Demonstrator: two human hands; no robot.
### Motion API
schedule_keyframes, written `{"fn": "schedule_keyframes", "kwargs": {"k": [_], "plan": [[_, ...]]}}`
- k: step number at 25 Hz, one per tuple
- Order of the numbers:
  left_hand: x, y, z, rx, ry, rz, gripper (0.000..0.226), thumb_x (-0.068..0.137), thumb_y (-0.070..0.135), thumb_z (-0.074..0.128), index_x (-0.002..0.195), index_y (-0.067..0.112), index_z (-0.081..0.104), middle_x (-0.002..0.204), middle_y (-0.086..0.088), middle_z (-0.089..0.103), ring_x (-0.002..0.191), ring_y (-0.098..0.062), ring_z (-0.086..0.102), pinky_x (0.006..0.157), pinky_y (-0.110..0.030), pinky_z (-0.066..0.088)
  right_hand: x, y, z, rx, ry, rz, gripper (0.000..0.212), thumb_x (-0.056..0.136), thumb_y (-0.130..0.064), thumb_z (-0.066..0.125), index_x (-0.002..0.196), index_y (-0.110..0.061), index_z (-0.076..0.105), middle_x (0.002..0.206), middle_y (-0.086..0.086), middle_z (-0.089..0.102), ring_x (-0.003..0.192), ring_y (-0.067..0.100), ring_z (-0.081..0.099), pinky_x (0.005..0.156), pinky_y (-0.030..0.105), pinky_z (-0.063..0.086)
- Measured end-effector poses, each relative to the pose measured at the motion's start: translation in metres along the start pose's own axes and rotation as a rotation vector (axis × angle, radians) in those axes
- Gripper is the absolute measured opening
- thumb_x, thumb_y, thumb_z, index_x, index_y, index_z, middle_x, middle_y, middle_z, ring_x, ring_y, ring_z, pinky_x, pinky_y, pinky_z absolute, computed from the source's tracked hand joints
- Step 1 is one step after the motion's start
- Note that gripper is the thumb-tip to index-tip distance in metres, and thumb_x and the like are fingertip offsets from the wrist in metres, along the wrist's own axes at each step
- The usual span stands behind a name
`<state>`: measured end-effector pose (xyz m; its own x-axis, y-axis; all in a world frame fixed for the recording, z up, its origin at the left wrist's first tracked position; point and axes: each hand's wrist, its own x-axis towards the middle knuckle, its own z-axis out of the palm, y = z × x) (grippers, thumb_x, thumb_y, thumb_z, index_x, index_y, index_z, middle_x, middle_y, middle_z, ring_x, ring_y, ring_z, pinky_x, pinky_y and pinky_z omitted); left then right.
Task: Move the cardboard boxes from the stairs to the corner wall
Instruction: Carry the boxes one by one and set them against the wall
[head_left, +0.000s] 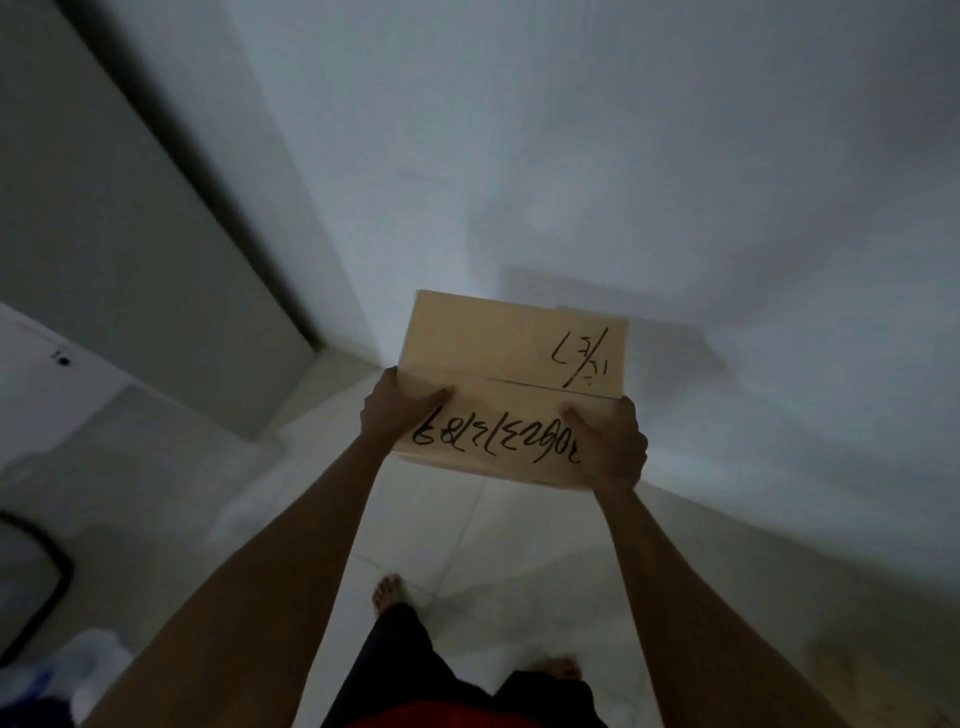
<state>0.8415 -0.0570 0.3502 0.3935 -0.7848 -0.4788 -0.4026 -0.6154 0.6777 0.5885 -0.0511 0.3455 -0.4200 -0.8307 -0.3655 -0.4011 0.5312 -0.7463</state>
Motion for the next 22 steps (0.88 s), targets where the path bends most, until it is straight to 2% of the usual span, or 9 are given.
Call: {"fn": "schedule_keyframes", "kwargs": {"k": [5,9,13,16,19,22], "plan": [[0.089,-0.068,-0.132,0.008,0.069,-0.070,0.107,0.044,0.076,0.069,0.132,0.022,0.043,0.125,-0.007,0.063,0.111,-0.031,0.062,0.095,-0.051,0.052,-0.038,-0.073,0.151,0.006,-0.072,-0.029,0.070,0.073,-0.052,0.073,0.129,-0.018,0.047,0.117,0.013,0.064,0.108,0.036,0.060,0.079,0.036,0.044],[0.158,-0.094,-0.198,0.052,0.103,-0.106,0.094,0.065,0.059,0.077,0.140,0.019,0.037,0.137,-0.010,0.054,0.125,-0.034,0.052,0.103,-0.048,0.045,-0.051,-0.104,0.245,0.002,-0.121,0.015,0.069,0.075,-0.051,0.071,0.129,-0.016,0.047,0.114,0.014,0.066,0.101,0.035,0.064,0.080,0.039,0.049],[0.235,-0.119,-0.225,0.143,0.055,-0.105,0.093,0.066,0.056,0.078,0.140,0.017,0.037,0.134,-0.012,0.056,0.121,-0.034,0.055,0.099,-0.046,0.048,-0.037,-0.120,0.316,-0.026,-0.158,0.033,0.067,0.079,-0.048,0.071,0.130,-0.012,0.046,0.116,0.015,0.065,0.101,0.035,0.063,0.074,0.032,0.042],[0.310,-0.149,-0.236,0.163,0.066,-0.106,0.092,0.066,0.056,0.078,0.138,0.017,0.038,0.130,-0.012,0.058,0.115,-0.033,0.058,0.092,-0.044,0.050,-0.006,-0.126,0.384,-0.032,-0.190,0.038,0.068,0.080,-0.044,0.071,0.134,-0.011,0.045,0.121,0.015,0.064,0.105,0.036,0.062,0.079,0.035,0.046],[0.382,-0.182,-0.238,0.207,0.030,-0.104,0.093,0.062,0.056,0.080,0.136,0.018,0.039,0.122,-0.008,0.062,0.102,-0.028,0.063,0.085,-0.042,0.055,0.023,-0.123,0.460,-0.056,-0.193,0.060,0.070,0.081,-0.042,0.071,0.137,-0.013,0.041,0.123,0.014,0.063,0.104,0.035,0.063,0.075,0.033,0.046],[0.453,-0.218,-0.237,0.191,0.025,-0.088,0.095,0.060,0.051,0.085,0.136,0.017,0.039,0.112,0.000,0.056,0.094,-0.022,0.059,0.078,-0.037,0.054,0.049,-0.110,0.529,-0.065,-0.161,0.101,0.071,0.078,-0.045,0.073,0.136,-0.017,0.042,0.123,0.013,0.064,0.104,0.035,0.063,0.082,0.040,0.051]]}}
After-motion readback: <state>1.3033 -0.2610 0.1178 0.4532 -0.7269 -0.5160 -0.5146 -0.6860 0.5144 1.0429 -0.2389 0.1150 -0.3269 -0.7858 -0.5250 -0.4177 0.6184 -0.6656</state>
